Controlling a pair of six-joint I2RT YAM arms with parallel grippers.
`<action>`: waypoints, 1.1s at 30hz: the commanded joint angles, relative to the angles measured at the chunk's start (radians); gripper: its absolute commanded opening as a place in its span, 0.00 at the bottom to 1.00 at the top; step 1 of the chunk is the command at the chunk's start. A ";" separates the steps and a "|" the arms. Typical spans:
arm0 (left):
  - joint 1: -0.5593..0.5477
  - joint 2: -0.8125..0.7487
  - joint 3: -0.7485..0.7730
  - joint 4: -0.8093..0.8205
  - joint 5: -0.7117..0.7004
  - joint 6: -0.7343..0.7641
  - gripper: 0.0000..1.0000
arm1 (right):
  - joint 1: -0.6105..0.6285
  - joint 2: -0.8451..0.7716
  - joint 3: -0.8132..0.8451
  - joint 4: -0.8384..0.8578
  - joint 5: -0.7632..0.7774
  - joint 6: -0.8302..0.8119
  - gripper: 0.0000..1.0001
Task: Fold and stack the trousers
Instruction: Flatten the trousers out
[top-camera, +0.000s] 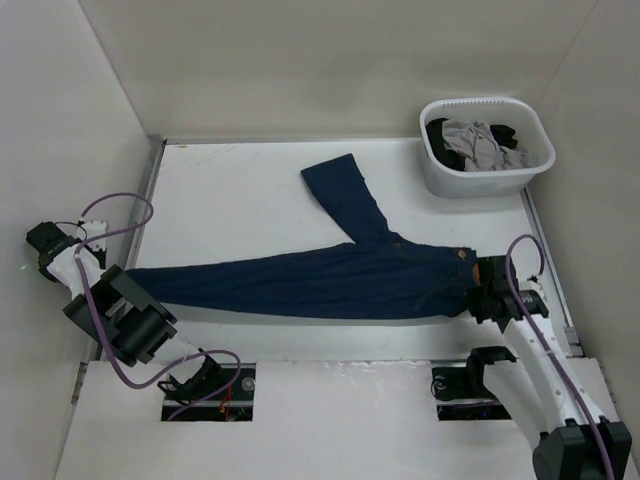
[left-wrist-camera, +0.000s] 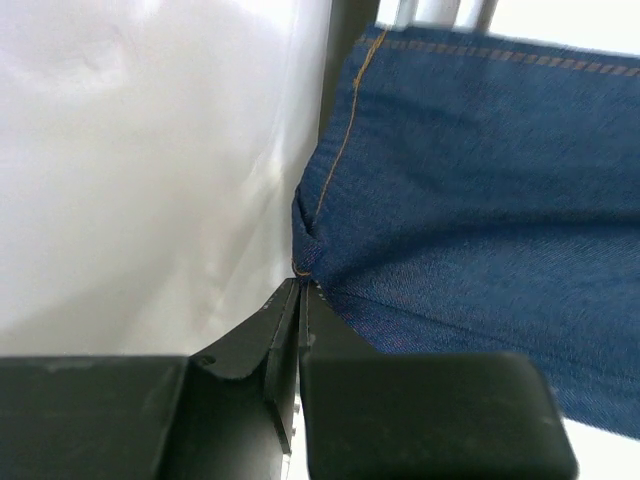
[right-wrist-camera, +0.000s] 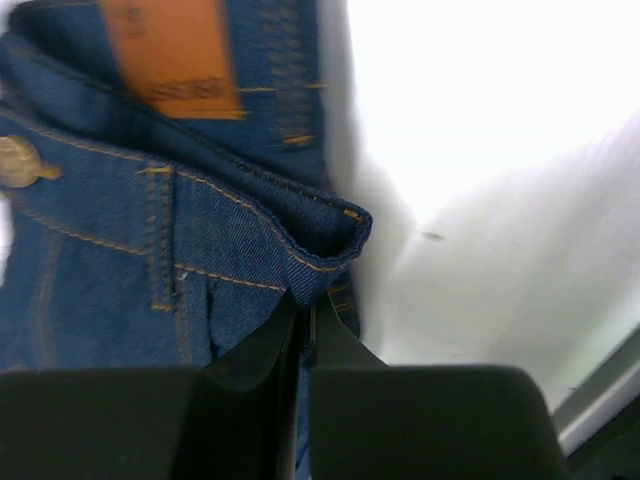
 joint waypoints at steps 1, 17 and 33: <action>-0.050 -0.003 0.096 0.080 0.005 -0.018 0.00 | -0.081 0.089 0.178 0.178 0.050 -0.201 0.00; -0.231 0.028 0.466 0.066 -0.007 -0.129 0.01 | -0.160 0.525 1.168 0.439 -0.295 -0.677 0.00; -0.208 0.045 0.448 0.094 -0.001 -0.164 0.01 | -0.028 0.637 1.357 0.367 -0.272 -0.627 0.00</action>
